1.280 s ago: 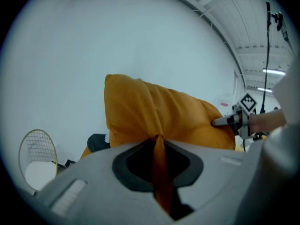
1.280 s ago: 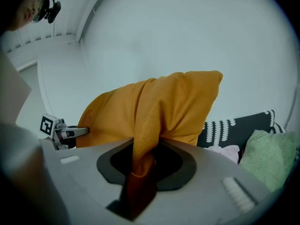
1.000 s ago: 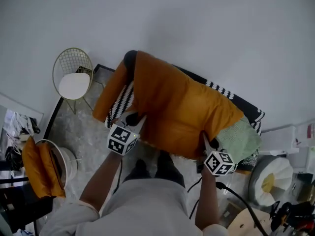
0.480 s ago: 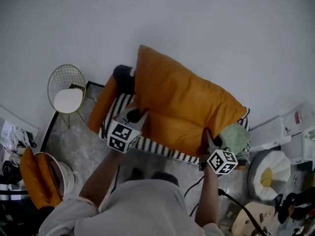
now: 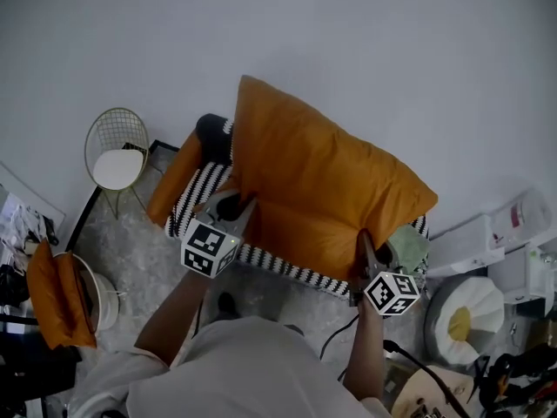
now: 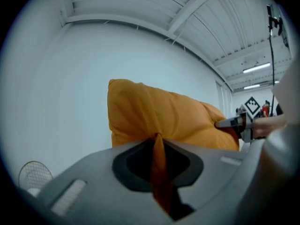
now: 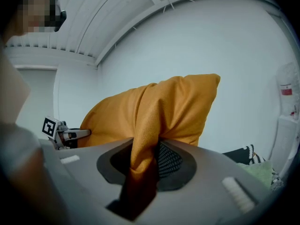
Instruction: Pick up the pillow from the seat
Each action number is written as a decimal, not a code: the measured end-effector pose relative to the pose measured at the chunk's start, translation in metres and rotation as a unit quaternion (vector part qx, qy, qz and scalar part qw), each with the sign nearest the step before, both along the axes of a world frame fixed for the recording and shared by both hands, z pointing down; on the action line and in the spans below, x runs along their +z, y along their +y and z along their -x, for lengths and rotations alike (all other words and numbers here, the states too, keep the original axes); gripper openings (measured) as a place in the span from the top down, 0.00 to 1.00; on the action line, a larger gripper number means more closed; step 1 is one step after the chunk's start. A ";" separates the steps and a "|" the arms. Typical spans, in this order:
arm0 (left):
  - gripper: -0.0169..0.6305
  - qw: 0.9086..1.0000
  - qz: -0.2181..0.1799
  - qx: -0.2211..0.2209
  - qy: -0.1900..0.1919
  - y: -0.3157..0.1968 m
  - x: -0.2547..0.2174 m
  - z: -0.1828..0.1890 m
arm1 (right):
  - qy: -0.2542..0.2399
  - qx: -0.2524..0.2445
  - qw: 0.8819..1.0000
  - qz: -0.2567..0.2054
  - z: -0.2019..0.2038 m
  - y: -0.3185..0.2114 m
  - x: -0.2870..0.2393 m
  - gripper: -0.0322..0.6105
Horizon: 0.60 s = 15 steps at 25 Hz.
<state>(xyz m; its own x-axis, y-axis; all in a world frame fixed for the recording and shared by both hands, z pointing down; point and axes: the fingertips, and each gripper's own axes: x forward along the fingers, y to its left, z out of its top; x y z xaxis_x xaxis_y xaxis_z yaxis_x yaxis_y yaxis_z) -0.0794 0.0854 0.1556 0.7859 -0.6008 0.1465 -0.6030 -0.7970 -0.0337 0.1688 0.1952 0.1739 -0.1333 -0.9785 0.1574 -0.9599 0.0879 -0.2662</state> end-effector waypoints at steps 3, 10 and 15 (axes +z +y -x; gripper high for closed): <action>0.92 1.000 -0.006 -0.005 0.005 0.011 -0.005 -0.007 | 0.006 -0.006 1.000 -0.006 -0.008 0.009 -0.007 0.79; 0.92 1.000 -0.015 -0.012 0.009 0.029 -0.016 -0.008 | 0.006 -0.013 1.000 -0.018 -0.013 0.022 -0.015 0.79; 0.92 1.000 -0.018 -0.013 0.010 0.030 -0.020 -0.003 | 0.002 -0.014 1.000 -0.024 -0.008 0.023 -0.018 0.79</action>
